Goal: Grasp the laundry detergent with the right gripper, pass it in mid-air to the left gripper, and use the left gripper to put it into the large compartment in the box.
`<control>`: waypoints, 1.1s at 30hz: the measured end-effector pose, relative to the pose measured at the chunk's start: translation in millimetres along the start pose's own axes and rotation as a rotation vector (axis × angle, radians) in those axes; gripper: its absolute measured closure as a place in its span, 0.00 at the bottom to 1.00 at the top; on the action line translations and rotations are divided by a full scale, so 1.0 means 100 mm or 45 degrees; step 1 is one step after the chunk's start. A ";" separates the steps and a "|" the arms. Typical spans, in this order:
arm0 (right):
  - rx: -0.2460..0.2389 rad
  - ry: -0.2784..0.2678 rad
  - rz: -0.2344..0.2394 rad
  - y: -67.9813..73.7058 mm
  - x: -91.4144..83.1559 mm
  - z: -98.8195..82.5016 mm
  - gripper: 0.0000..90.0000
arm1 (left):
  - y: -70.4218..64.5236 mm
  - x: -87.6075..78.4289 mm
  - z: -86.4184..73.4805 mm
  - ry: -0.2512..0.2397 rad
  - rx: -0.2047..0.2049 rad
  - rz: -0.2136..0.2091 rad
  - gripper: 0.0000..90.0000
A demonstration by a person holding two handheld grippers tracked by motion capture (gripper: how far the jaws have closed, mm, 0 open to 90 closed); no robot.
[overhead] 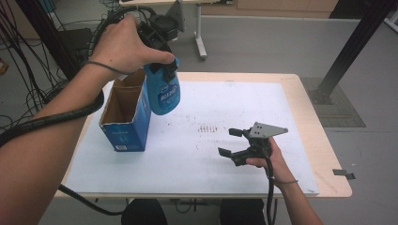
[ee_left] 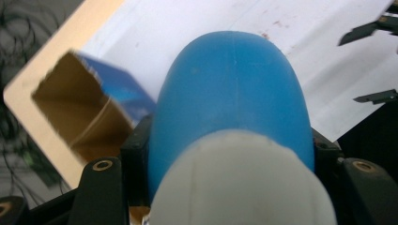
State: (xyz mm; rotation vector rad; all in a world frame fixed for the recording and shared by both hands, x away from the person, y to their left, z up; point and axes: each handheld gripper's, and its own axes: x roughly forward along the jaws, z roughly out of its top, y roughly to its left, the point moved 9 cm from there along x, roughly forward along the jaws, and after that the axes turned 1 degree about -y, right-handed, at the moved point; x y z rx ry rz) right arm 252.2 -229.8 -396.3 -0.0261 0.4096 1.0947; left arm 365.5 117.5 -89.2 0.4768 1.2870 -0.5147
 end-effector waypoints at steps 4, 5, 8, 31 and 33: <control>0.004 -0.002 -0.013 -0.01 0.00 0.00 0.16 | 0.20 -0.02 -0.02 -0.005 -0.139 -0.023 0.42; 0.005 -0.006 -0.014 -0.01 -0.01 0.00 0.16 | 0.24 -0.02 -0.03 -0.013 -0.178 -0.023 0.42; 0.007 -0.007 -0.015 -0.01 -0.01 0.00 0.16 | 0.35 -0.02 -0.05 -0.001 -0.268 0.005 0.42; 0.008 -0.027 -0.035 -0.02 -0.06 0.00 0.16 | 1.18 0.00 -0.39 0.032 -0.764 0.138 0.42; 0.008 -0.027 -0.036 -0.01 -0.06 0.01 0.16 | 1.22 0.02 -0.43 0.050 -0.812 0.168 0.42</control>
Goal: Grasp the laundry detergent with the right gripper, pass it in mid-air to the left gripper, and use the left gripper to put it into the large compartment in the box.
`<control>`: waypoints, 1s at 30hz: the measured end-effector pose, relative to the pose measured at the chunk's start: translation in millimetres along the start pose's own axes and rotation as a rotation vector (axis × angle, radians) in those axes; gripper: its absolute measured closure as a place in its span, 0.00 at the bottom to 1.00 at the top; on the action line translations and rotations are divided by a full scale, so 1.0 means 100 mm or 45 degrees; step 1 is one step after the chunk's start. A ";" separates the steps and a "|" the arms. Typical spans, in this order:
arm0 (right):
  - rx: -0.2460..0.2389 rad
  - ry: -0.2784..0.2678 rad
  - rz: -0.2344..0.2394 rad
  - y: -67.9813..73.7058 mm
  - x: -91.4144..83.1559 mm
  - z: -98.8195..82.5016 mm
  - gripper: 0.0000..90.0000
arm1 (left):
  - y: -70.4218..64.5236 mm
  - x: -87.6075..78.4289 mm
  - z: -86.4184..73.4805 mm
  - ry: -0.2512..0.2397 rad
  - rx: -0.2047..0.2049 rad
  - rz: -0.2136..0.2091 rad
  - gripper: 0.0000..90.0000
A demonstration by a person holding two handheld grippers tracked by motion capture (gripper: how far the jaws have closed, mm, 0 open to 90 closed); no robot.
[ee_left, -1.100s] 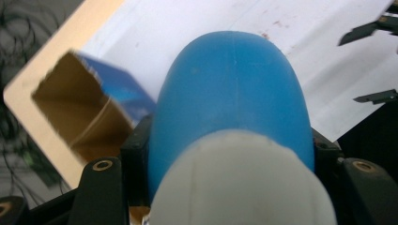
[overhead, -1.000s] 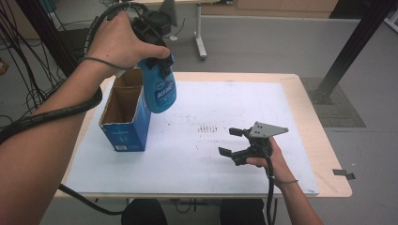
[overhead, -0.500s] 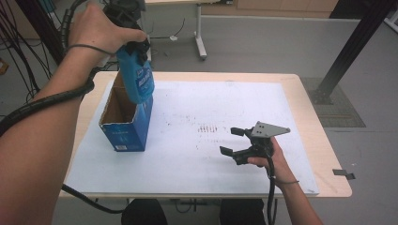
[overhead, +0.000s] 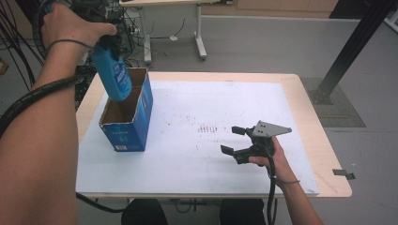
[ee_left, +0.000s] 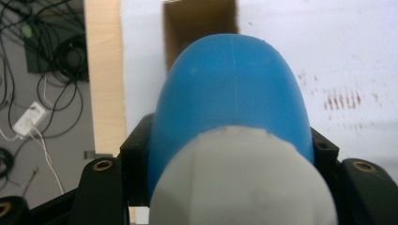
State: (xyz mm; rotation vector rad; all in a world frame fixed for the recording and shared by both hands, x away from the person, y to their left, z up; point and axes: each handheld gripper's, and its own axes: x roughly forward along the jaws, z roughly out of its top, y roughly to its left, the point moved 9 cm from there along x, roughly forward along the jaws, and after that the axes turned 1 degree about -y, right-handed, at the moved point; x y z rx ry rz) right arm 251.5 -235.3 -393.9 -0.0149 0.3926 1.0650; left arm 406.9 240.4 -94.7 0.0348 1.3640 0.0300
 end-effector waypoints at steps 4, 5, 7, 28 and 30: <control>-0.005 0.006 0.001 0.01 0.02 0.00 0.17 | 0.10 0.08 -0.01 0.011 -0.028 0.008 0.42; -0.005 0.006 0.001 0.01 0.02 0.00 0.17 | 0.10 0.08 -0.01 0.011 -0.028 0.008 0.42; -0.004 0.005 0.001 0.01 0.02 0.00 0.17 | 0.12 0.11 -0.02 0.012 -0.031 0.011 0.42; -0.008 0.014 -0.004 0.01 0.02 0.01 0.17 | 0.04 0.48 -0.06 0.064 0.019 -0.007 0.42; -0.005 0.009 -0.004 0.01 0.01 0.00 0.16 | 0.01 0.58 -0.07 0.084 0.030 0.001 0.42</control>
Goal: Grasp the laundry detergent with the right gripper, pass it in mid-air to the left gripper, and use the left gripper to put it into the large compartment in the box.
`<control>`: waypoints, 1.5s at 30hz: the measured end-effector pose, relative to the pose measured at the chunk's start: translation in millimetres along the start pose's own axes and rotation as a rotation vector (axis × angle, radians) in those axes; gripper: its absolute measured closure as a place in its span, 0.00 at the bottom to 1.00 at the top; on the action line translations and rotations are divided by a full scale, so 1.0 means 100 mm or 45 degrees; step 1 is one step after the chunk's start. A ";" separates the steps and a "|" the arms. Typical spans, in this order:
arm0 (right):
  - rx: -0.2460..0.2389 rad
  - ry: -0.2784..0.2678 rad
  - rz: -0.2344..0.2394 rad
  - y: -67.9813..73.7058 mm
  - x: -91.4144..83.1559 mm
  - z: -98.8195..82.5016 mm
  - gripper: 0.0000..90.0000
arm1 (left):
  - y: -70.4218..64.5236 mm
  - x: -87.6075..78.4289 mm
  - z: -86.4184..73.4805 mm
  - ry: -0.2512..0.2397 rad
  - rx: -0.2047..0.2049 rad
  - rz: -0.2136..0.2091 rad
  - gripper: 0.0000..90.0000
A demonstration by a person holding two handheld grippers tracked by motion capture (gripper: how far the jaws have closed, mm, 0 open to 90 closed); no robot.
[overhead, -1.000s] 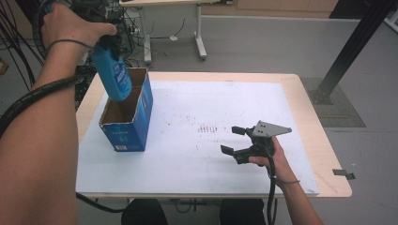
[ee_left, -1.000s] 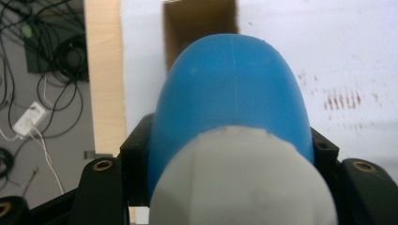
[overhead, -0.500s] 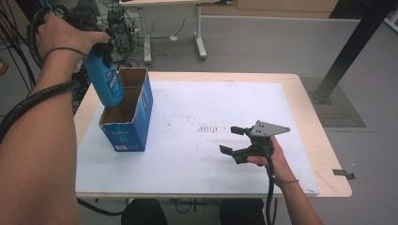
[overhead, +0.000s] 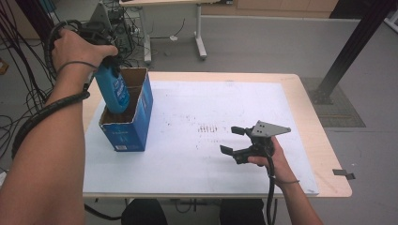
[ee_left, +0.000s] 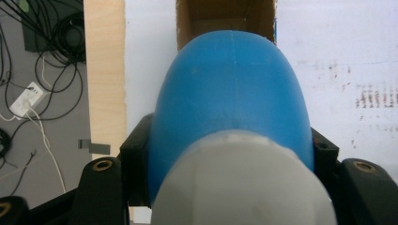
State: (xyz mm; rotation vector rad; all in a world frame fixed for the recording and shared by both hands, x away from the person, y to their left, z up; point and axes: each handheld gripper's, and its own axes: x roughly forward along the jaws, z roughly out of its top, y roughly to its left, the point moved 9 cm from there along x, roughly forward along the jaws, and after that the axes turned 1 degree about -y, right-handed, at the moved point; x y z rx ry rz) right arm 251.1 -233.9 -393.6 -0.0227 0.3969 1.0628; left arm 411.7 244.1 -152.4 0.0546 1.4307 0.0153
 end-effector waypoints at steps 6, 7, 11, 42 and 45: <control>0.004 0.005 0.002 0.00 0.00 -0.02 0.16 | -0.03 0.16 -0.03 0.001 0.008 -0.017 0.42; 0.001 0.006 0.002 0.00 0.00 -0.02 0.16 | -0.04 0.19 -0.03 0.002 0.007 -0.021 0.42; 0.004 0.001 0.003 0.00 0.00 -0.02 0.16 | -0.06 0.26 -0.05 0.004 0.011 -0.018 0.42; 0.015 0.022 0.000 0.00 -0.02 -0.09 0.16 | -0.16 0.85 -0.15 0.062 0.034 -0.003 0.42; 0.021 0.022 -0.001 0.00 -0.02 -0.09 0.16 | -0.16 0.88 -0.15 0.073 0.040 -0.008 0.42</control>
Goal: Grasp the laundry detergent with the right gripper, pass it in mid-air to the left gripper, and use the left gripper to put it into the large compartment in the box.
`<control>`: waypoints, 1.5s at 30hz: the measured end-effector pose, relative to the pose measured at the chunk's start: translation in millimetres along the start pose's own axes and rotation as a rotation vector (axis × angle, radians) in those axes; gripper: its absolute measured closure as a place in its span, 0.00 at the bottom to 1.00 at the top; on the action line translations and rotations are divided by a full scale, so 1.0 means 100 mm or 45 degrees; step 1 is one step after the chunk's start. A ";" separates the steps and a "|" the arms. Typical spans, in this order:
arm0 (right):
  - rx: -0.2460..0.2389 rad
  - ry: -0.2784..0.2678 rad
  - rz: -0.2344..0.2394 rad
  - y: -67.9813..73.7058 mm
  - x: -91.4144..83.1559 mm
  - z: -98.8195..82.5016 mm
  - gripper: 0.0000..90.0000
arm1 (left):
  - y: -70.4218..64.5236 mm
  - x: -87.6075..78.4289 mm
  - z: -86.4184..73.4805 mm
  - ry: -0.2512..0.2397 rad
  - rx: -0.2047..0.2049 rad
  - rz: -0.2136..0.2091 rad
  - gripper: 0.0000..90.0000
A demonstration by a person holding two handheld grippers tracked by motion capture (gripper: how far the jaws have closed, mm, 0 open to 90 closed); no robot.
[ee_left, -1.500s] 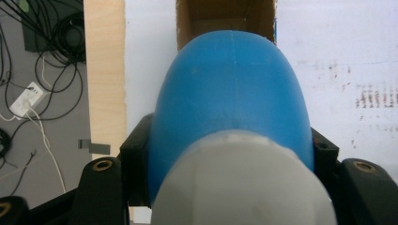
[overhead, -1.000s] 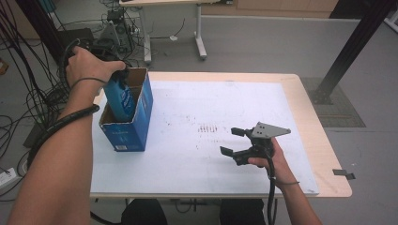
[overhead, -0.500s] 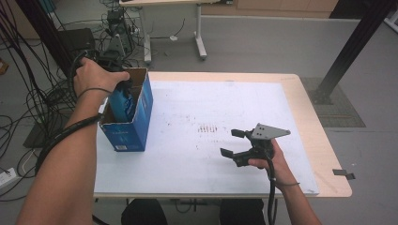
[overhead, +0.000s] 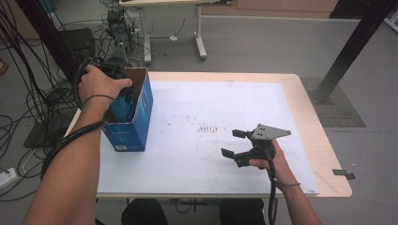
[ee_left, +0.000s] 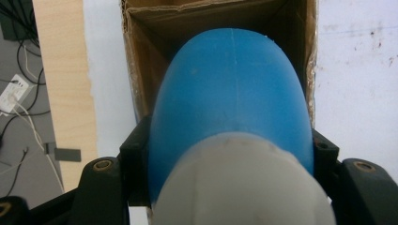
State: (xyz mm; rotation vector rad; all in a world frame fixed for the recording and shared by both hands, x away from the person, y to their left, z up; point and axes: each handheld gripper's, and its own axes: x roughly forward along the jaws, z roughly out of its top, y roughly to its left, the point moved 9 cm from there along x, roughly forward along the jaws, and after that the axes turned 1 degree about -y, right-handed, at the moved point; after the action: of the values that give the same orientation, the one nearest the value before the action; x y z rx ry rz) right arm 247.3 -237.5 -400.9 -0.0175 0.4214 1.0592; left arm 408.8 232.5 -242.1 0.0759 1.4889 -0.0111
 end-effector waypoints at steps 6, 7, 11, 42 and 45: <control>0.001 -0.001 -0.006 0.00 -0.01 0.00 0.14 | -0.01 0.10 -0.02 0.008 -0.005 0.004 0.42; 0.001 -0.001 -0.006 0.00 -0.01 0.00 0.14 | -0.01 0.10 -0.02 0.008 -0.005 0.004 0.42; -0.002 0.001 -0.005 0.00 0.00 0.00 0.14 | -0.03 0.16 -0.03 0.011 0.007 0.010 0.42; 0.005 0.003 -0.005 0.01 0.01 -0.01 0.14 | -0.01 0.43 -0.12 0.051 0.001 0.001 0.42; 0.004 0.004 -0.006 0.02 0.01 -0.01 0.14 | -0.01 0.43 -0.12 0.051 0.007 0.002 0.42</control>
State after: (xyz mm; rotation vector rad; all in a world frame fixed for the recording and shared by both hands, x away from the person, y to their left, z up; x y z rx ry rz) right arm 246.2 -235.8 -401.7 -0.0176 0.4257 1.0539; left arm 400.2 234.1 -286.0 0.0819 1.5288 -0.0122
